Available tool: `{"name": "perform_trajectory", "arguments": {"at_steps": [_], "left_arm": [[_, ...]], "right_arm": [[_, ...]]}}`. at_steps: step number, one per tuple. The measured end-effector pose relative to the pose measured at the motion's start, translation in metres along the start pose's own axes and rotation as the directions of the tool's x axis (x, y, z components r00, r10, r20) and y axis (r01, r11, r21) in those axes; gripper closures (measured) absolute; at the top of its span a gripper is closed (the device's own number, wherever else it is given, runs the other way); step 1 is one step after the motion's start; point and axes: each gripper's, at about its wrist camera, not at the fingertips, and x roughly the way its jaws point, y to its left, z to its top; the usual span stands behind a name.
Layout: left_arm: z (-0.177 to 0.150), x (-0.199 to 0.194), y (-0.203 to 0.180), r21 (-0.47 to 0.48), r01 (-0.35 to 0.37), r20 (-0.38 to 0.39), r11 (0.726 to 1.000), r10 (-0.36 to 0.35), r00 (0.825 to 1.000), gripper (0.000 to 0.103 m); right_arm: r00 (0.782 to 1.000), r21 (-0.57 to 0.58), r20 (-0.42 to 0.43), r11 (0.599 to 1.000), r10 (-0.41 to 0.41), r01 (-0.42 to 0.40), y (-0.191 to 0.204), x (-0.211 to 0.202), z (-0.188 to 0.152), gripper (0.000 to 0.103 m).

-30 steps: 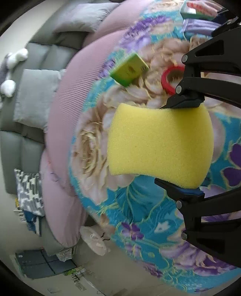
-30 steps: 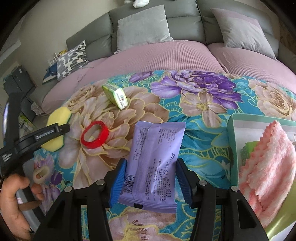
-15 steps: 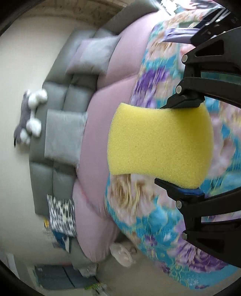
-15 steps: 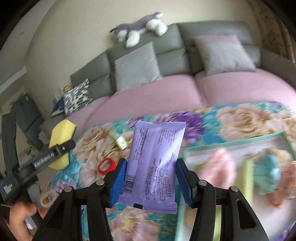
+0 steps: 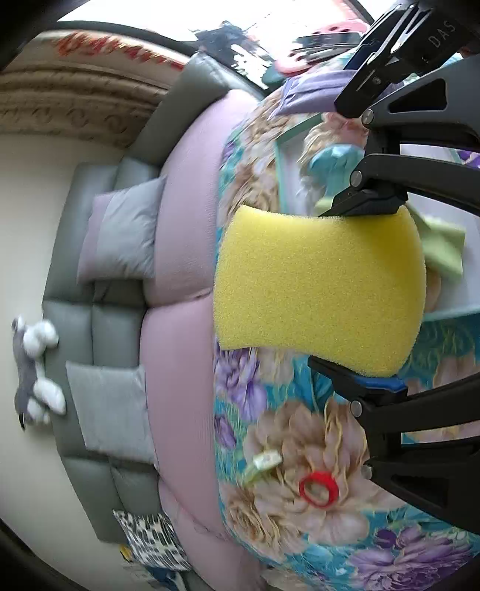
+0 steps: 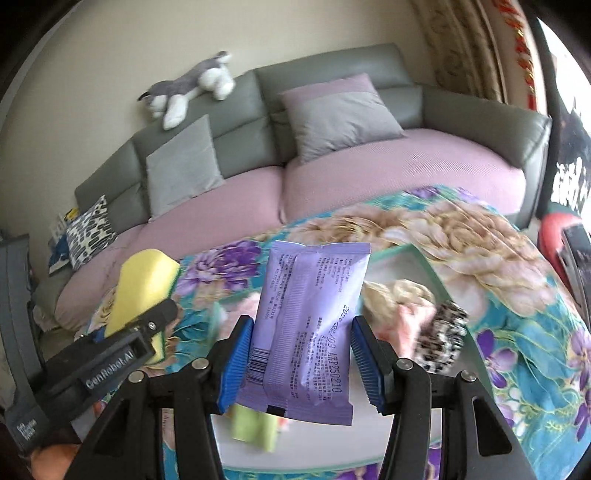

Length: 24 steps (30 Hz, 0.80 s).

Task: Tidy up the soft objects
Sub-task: 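Carry the purple packet and yellow sponge over the tray with both tools, then open both tools to drop the sponge and purple packet into the tray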

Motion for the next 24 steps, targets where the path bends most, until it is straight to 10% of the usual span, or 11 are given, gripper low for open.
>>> {"name": "perform_trajectory", "arguments": {"at_steps": [24], "left_arm": [[-0.058, 0.060, -0.042, 0.099, 0.048, -0.240, 0.994, -0.023, 0.971, 0.036]], "right_arm": [[0.981, 0.017, -0.194, 1.000, -0.013, 0.016, -0.046, 0.039, -0.025, 0.044]]}}
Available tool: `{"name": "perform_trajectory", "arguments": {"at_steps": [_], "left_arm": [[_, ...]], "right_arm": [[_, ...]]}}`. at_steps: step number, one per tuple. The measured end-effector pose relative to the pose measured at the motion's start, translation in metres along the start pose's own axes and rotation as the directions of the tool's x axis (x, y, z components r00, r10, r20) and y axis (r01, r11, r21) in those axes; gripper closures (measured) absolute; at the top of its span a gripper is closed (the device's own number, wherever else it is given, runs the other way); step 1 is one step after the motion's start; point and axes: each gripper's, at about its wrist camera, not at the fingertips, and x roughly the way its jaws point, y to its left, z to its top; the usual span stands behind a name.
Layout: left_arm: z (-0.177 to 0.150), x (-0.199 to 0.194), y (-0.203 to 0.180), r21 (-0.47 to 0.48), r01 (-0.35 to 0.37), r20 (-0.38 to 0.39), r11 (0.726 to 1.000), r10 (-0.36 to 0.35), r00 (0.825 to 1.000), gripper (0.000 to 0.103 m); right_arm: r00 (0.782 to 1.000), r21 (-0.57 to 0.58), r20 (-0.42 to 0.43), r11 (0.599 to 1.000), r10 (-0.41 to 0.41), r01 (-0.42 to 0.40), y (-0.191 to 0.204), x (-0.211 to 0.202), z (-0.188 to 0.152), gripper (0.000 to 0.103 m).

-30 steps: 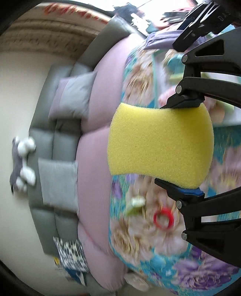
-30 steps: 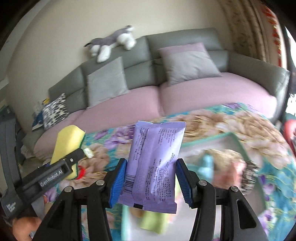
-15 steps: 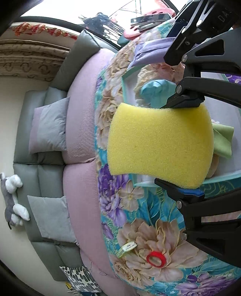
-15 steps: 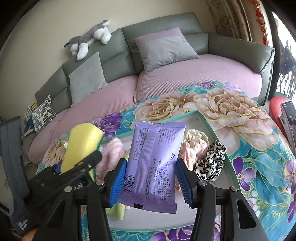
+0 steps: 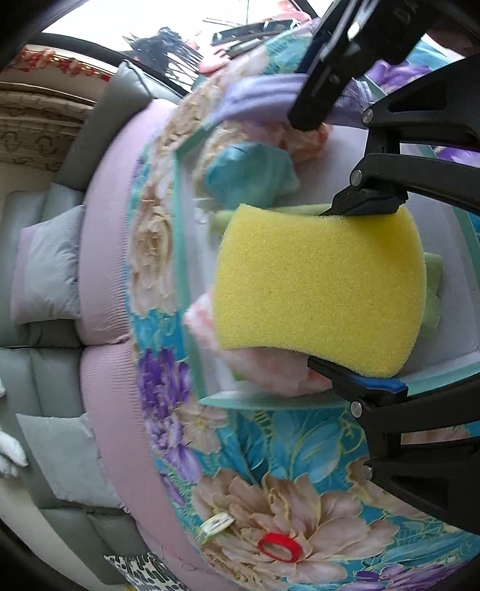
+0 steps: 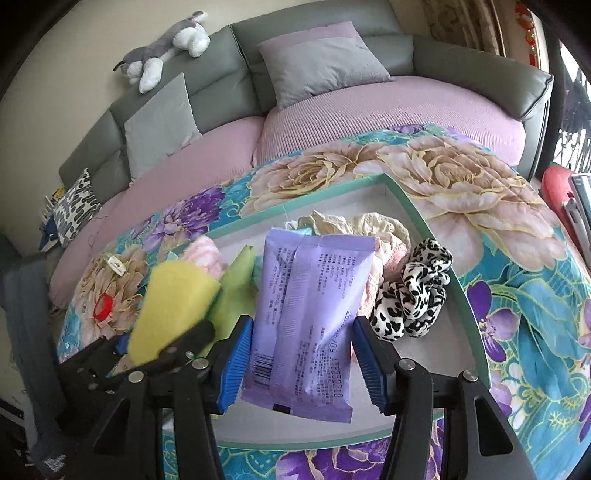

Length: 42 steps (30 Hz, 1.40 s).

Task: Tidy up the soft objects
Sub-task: 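Open both tools to drop the sponge and purple packet into the tray, then move both tools back toward the red tape roll and green-white tube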

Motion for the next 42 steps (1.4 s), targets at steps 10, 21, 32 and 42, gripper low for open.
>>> {"name": "perform_trajectory", "arguments": {"at_steps": [10, 21, 32, 42], "left_arm": [[-0.002, 0.003, -0.002, 0.006, 0.002, -0.026, 1.000, -0.002, 1.000, 0.035], [0.002, -0.009, -0.002, 0.006, 0.021, -0.032, 1.000, -0.021, 0.999, 0.021], [0.005, -0.028, 0.000, 0.010, 0.029, 0.006, 1.000, -0.029, 1.000, 0.016], [0.010, -0.050, 0.031, -0.064, 0.009, 0.062, 0.998, -0.005, 0.998, 0.016]], "right_arm": [[1.000, 0.007, -0.025, 1.000, -0.008, 0.008, -0.005, 0.004, -0.001, 0.044], [1.000, 0.006, 0.014, 1.000, -0.025, 0.025, -0.002, -0.007, 0.002, 0.037], [0.996, -0.017, 0.086, 1.000, -0.006, 0.008, 0.007, -0.030, 0.007, 0.036], [0.985, -0.021, 0.169, 0.999, 0.037, -0.034, 0.014, -0.046, 0.010, 0.032]]}}
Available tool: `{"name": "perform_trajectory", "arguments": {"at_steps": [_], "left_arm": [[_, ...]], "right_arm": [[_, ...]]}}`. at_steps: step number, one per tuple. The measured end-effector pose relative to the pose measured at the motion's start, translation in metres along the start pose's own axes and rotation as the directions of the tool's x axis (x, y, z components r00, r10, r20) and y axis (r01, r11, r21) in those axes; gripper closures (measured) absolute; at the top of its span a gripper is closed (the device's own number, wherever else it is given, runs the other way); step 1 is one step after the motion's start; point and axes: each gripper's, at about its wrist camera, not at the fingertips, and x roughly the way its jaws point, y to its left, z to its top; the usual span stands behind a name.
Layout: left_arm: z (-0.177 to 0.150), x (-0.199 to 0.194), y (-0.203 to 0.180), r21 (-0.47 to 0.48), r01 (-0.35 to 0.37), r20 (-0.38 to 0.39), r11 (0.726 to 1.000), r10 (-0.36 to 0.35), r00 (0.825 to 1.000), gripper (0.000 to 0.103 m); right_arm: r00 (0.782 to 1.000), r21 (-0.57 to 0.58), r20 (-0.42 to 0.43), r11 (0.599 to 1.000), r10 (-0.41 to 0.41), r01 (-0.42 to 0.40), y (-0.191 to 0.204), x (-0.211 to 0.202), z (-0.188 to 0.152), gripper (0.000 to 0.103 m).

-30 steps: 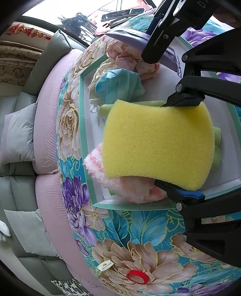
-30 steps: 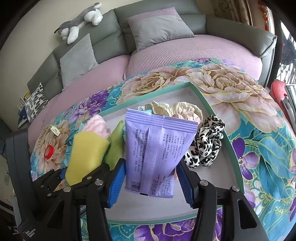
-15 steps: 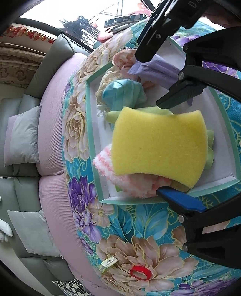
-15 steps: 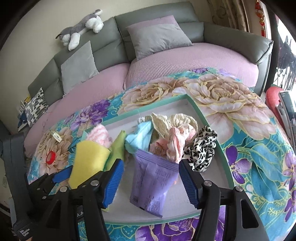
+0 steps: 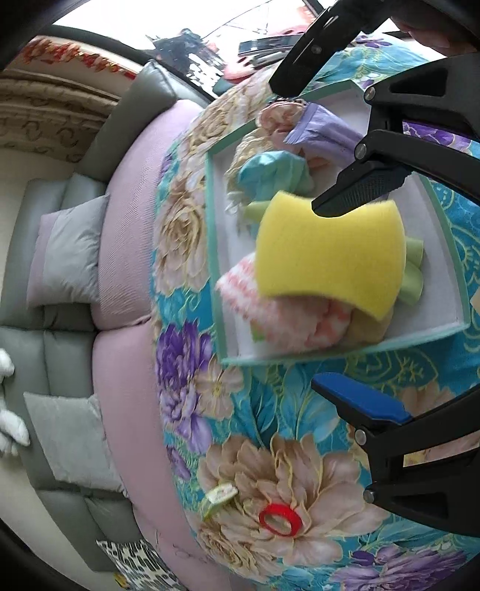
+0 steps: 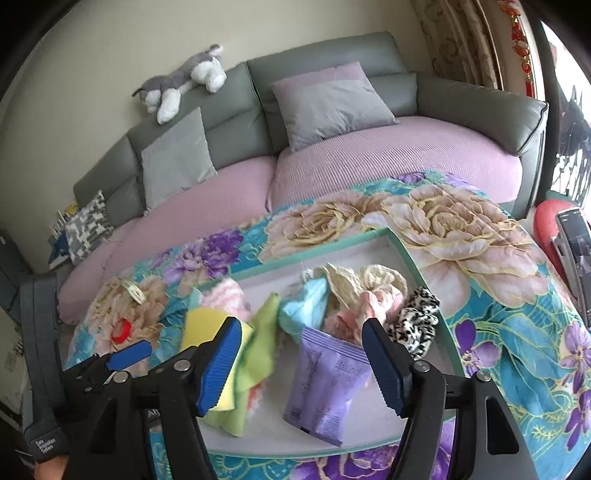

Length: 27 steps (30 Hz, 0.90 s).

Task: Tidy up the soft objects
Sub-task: 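Move both tools back toward the red tape roll and green-white tube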

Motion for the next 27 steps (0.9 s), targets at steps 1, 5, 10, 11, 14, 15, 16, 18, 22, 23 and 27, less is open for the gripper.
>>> {"name": "perform_trajectory", "arguments": {"at_steps": [1, 5, 10, 11, 14, 15, 16, 18, 22, 23, 27], "left_arm": [[0.001, -0.003, 0.005, -0.009, -0.004, 0.008, 1.000, 0.004, 1.000, 0.016], [0.004, -0.012, 0.031, -0.072, -0.045, 0.036, 0.996, 0.048, 0.998, 0.016], [0.003, -0.021, 0.074, -0.181, -0.155, 0.055, 0.971, 0.168, 0.984, 0.016], [0.003, -0.021, 0.081, -0.197, -0.180, 0.053, 0.964, 0.194, 0.980, 0.016], [-0.002, -0.024, 0.104, -0.245, -0.230, 0.045, 0.942, 0.248, 0.968, 0.016], [-0.003, -0.025, 0.111, -0.260, -0.238, 0.042, 0.936, 0.257, 0.966, 0.016], [-0.005, -0.026, 0.118, -0.274, -0.242, 0.039, 0.931, 0.263, 0.964, 0.016], [-0.007, -0.028, 0.129, -0.296, -0.248, 0.038, 0.922, 0.271, 0.962, 0.016], [-0.010, -0.031, 0.146, -0.326, -0.253, 0.037, 0.911, 0.279, 0.959, 0.016], [-0.010, -0.032, 0.149, -0.330, -0.253, 0.037, 0.910, 0.280, 0.959, 0.016], [-0.013, -0.033, 0.169, -0.353, -0.273, 0.023, 0.895, 0.300, 0.954, 0.016]], "right_arm": [[1.000, 0.003, 0.008, 1.000, 0.008, -0.008, 0.001, -0.001, 0.001, 0.032], [0.999, -0.009, 0.030, 1.000, 0.026, -0.026, 0.012, -0.003, 0.001, 0.032], [0.998, -0.044, 0.012, 0.997, 0.070, -0.069, 0.037, 0.011, -0.003, 0.032], [0.996, -0.055, 0.000, 0.994, 0.092, -0.092, 0.045, 0.016, -0.006, 0.032], [0.993, -0.076, -0.031, 0.990, 0.118, -0.120, 0.062, 0.030, -0.011, 0.032], [0.992, -0.090, -0.044, 0.988, 0.120, -0.123, 0.070, 0.035, -0.013, 0.032], [0.991, -0.103, -0.054, 0.987, 0.119, -0.124, 0.076, 0.038, -0.015, 0.032], [0.990, -0.131, -0.070, 0.983, 0.119, -0.127, 0.090, 0.045, -0.019, 0.032], [0.987, -0.158, -0.090, 0.977, 0.134, -0.147, 0.111, 0.055, -0.026, 0.032], [0.986, -0.163, -0.098, 0.975, 0.136, -0.151, 0.115, 0.058, -0.027, 0.032], [0.982, -0.194, -0.119, 0.967, 0.146, -0.167, 0.135, 0.067, -0.034, 0.032]]}}
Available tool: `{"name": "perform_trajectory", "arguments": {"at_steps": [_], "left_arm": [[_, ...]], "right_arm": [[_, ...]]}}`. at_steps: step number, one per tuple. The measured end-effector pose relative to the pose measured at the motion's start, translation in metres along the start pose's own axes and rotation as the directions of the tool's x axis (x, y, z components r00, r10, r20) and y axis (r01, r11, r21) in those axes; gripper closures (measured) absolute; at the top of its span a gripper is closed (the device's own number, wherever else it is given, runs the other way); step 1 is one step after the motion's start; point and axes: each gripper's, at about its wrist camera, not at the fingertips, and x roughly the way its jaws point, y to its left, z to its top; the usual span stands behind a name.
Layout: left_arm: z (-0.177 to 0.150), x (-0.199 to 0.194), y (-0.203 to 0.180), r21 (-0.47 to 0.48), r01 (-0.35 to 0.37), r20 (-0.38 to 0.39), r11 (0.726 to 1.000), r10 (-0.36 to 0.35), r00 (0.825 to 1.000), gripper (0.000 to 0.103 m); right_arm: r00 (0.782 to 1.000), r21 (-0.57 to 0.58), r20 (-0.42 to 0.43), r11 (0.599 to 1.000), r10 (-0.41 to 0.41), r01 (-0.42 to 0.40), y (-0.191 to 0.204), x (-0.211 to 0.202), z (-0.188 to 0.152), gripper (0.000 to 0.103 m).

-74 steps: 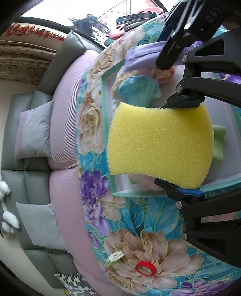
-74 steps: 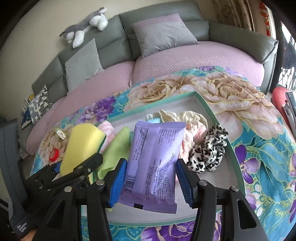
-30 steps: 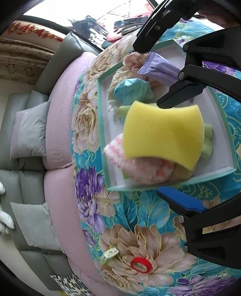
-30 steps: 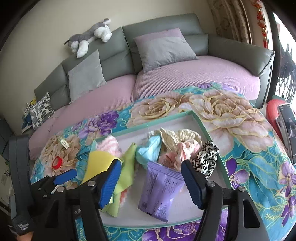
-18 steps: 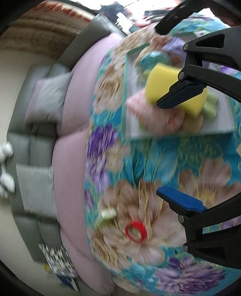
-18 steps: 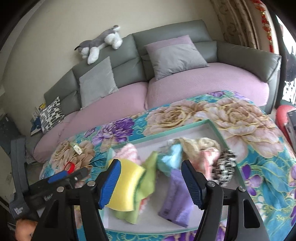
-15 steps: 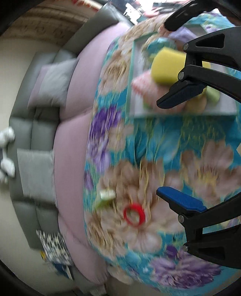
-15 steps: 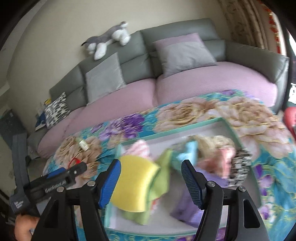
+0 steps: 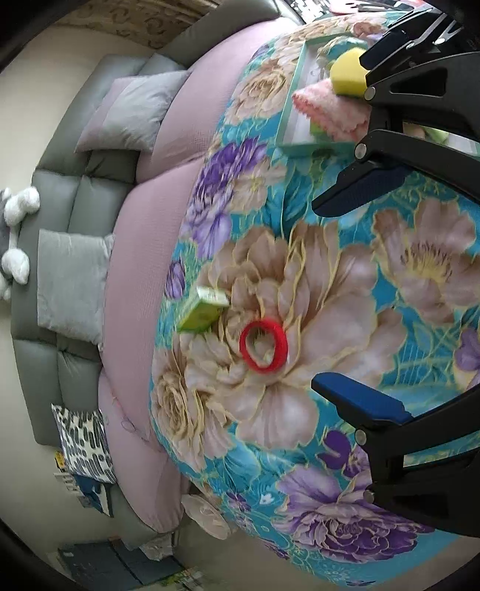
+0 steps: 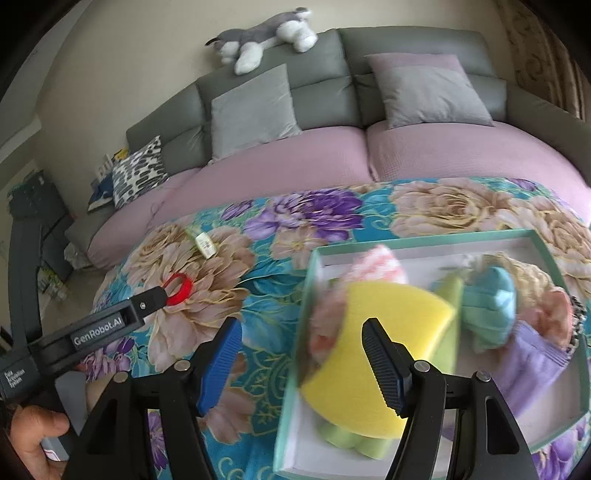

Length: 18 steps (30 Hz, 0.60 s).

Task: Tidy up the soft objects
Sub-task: 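Move both tools back toward the red tape roll and green-white tube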

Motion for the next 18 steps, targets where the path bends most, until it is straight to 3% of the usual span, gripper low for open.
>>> {"name": "perform_trajectory", "arguments": {"at_steps": [8, 18], "left_arm": [[0.011, 0.030, 0.042, -0.105, -0.071, -0.052, 0.992, 0.066, 0.996, 0.016], [0.026, 0.074, 0.042, -0.098, -0.073, -0.119, 0.993, 0.061, 0.991, 0.016]], "right_arm": [[1.000, -0.076, -0.025, 0.997, 0.003, -0.005, 0.032, 0.025, 0.005, 0.032], [0.999, -0.082, -0.043, 0.997, 0.011, -0.014, 0.051, 0.060, 0.036, 0.032]]}}
